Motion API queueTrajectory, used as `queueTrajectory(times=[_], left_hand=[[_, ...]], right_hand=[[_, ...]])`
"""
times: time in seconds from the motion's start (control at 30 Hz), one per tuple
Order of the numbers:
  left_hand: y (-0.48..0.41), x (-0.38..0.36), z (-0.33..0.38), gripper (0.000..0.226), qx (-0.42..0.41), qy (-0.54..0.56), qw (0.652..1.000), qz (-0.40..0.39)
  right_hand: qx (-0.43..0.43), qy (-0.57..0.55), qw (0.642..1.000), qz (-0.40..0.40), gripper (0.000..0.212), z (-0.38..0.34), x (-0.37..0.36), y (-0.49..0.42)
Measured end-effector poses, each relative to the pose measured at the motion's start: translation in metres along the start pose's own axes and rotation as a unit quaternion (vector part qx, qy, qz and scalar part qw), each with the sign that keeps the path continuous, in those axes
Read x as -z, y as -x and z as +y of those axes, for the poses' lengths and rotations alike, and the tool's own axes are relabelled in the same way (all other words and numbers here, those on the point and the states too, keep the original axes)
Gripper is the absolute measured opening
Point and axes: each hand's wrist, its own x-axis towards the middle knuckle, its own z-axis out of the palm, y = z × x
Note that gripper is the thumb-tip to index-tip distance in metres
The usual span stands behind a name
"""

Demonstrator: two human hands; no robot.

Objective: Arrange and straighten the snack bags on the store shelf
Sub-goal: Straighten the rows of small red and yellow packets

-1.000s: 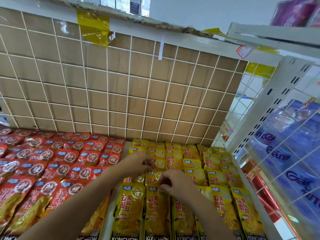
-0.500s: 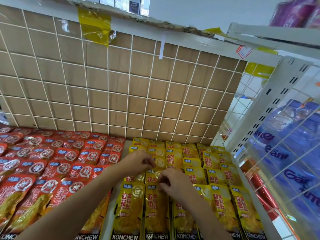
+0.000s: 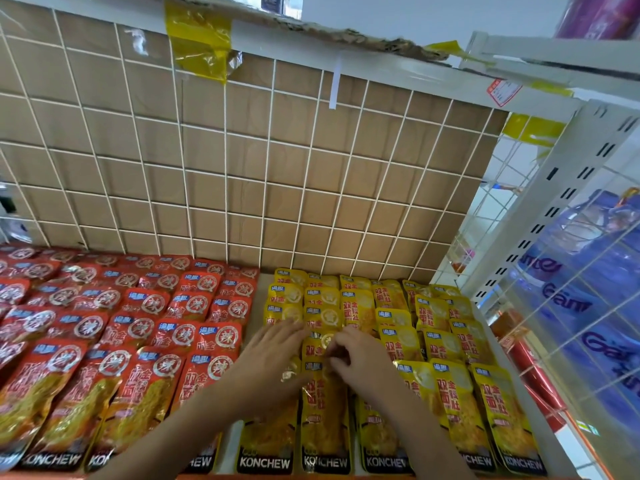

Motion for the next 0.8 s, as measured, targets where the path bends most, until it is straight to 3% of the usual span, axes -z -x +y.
queueTrajectory(times=[0.07,0.23,0.37,0.53,0.67,0.8], left_hand=[[0.005,-0.009,0.006,0.107,-0.011,-0.046,0.999,-0.012],[0.009,-0.026,0.002,0.104,-0.019,-0.121,0.992,0.037],[0.010,-0.030,-0.003,0.100,-0.009,-0.118,0.993,-0.023],[0.010,-0.033,-0.005,0.109,-0.018,-0.141,0.990,0.000],[0.010,-0.036,-0.004,0.108,-0.025,-0.150,0.988,0.021],[0.011,-0.035,-0.004,0.108,-0.024,-0.150,0.988,0.023]], right_hand=[[-0.003,-0.007,1.000,0.003,0.013,-0.001,-0.001,0.001],[-0.009,-0.029,1.000,-0.008,0.012,0.001,-0.003,0.000],[-0.013,-0.035,0.999,-0.011,0.011,0.003,-0.004,-0.001],[-0.017,-0.054,0.998,0.001,0.005,0.003,-0.004,-0.001],[-0.030,-0.037,0.998,0.030,0.024,0.005,-0.006,-0.001],[-0.029,-0.023,0.999,0.006,0.047,0.009,-0.003,-0.002]])
